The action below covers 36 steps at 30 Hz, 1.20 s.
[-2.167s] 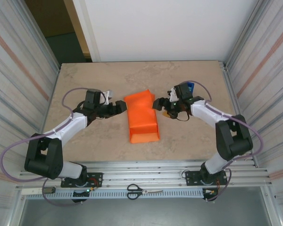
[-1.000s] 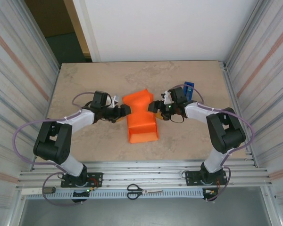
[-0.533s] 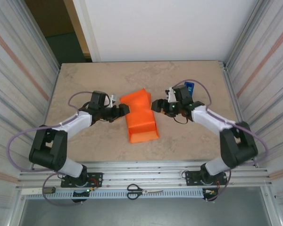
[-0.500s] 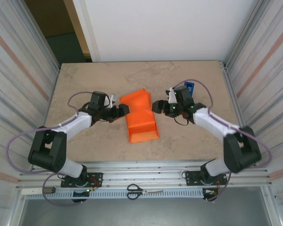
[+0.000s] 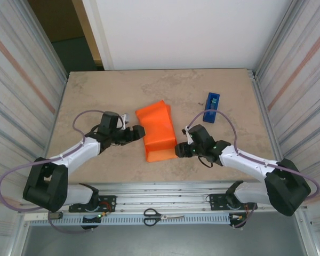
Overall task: Wrap the gift box in paper
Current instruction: Rotate the gift box at the center of the table.
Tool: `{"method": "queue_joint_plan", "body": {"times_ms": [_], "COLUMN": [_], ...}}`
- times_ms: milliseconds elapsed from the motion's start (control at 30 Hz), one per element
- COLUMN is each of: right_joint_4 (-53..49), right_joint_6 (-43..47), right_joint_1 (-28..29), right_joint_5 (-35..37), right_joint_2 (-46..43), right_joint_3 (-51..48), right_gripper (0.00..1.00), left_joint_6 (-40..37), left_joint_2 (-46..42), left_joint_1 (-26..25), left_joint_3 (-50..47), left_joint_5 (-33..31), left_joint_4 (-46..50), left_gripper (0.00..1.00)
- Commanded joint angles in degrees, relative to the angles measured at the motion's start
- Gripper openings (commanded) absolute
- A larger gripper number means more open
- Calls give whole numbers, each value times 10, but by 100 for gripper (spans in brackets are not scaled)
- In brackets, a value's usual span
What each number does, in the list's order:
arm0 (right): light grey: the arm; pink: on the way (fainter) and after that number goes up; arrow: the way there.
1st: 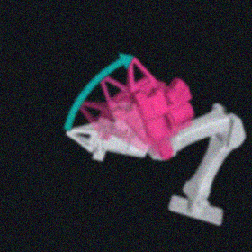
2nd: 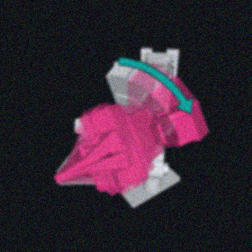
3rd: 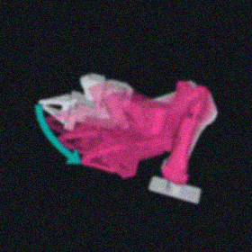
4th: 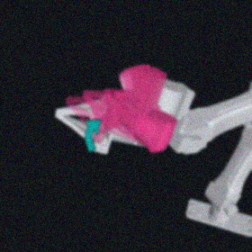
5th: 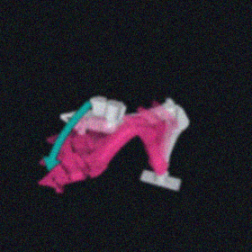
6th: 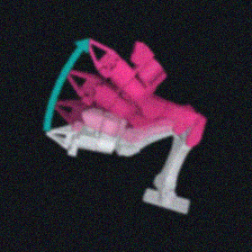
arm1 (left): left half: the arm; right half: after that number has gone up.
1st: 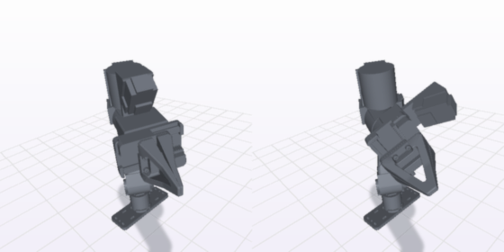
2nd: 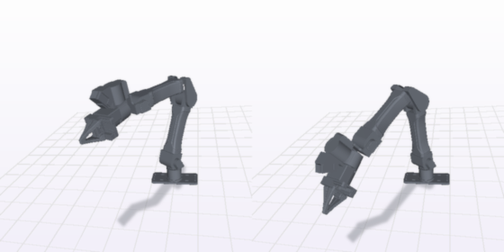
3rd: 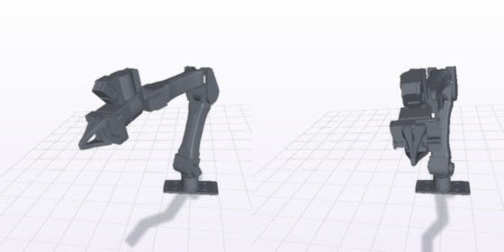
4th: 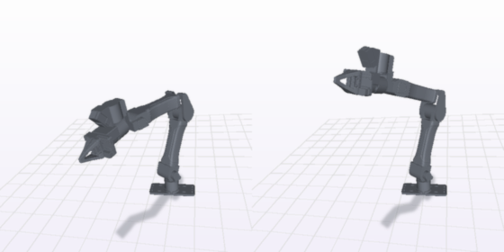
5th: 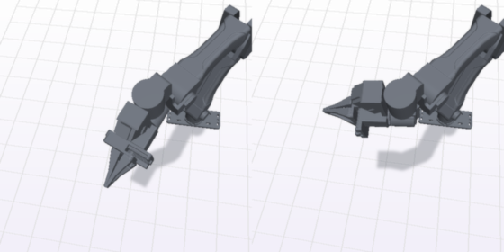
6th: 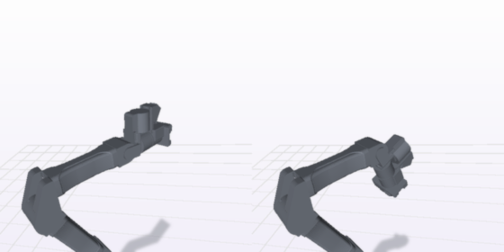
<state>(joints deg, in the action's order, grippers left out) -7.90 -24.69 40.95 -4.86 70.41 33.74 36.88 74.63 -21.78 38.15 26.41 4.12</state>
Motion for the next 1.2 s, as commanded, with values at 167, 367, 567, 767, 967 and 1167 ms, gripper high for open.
{"method": "queue_joint_plan", "body": {"times_ms": [167, 367, 567, 767, 967, 1167], "right_joint_4": [65, 79, 79, 76, 59, 69], "right_joint_6": [24, 32, 25, 17, 18, -7], "right_joint_1": [13, 36, 37, 37, 42, 35], "right_joint_5": [29, 54, 77, 67, 75, 70], "right_joint_2": [71, 115, 142, 137, 69, -57], "right_joint_3": [20, 30, 33, 36, 11, -42], "right_gripper": [48, 44, 34, 31, 43, 89], "left_joint_6": [7, -3, -31, -40, -60, -63], "left_joint_2": [-34, -59, -98, -122, -176, -230], "left_joint_1": [1, 11, 34, 46, 47, 64], "left_joint_3": [-25, -35, -43, -55, -66, -90], "left_joint_5": [-22, -18, -12, -4, -58, -48], "left_joint_4": [0, 5, 31, 23, 22, 1], "left_gripper": [84, 87, 91, 99, 99, 99]}}
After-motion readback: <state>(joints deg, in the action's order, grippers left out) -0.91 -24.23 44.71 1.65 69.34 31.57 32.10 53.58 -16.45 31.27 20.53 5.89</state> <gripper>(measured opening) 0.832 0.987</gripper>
